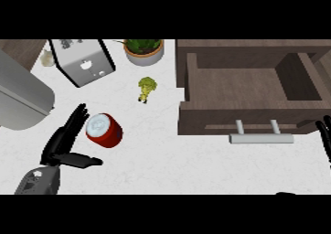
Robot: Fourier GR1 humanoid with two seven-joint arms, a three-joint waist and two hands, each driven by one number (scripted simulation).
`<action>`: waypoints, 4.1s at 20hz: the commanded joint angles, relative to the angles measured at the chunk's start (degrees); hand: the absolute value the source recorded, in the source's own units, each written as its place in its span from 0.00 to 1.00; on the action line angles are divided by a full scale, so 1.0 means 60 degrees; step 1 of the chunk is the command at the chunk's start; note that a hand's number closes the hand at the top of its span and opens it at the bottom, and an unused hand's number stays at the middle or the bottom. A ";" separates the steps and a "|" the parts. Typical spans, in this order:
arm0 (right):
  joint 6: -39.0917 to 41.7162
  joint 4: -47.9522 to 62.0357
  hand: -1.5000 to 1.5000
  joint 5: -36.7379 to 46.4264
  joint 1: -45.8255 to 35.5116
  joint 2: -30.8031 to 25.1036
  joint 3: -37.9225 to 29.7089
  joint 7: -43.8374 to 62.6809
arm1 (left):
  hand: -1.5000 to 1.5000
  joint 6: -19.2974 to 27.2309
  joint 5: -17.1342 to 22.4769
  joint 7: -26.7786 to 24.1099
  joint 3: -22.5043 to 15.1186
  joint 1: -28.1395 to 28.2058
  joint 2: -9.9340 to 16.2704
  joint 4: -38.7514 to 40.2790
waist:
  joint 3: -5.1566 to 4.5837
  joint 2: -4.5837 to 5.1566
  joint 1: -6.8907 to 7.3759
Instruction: Pick up the can, place it into the drawer and close the drawer
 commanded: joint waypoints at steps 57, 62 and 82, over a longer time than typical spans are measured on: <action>0.0052 -0.1868 0.00 -0.0627 0.1225 0.0356 -0.0099 0.0572 | 1.00 0.2592 0.1158 0.2646 -0.0302 -0.0275 -0.1822 -0.3834 | 0.0006 -0.0024 0.0033; 0.0128 -0.0976 0.00 -0.0199 0.0489 0.0273 -0.0047 0.0299 | 1.00 0.3056 0.0762 0.3538 -0.0799 -0.1180 -0.1876 -0.4626 | 0.0006 -0.0012 0.0037; 0.0022 -0.1204 0.00 -0.0641 0.0082 0.0182 -0.0576 0.0791 | 1.00 0.7136 0.0708 0.7795 -0.3961 -0.6652 -0.2099 -0.4334 | 0.0008 0.0003 -0.0135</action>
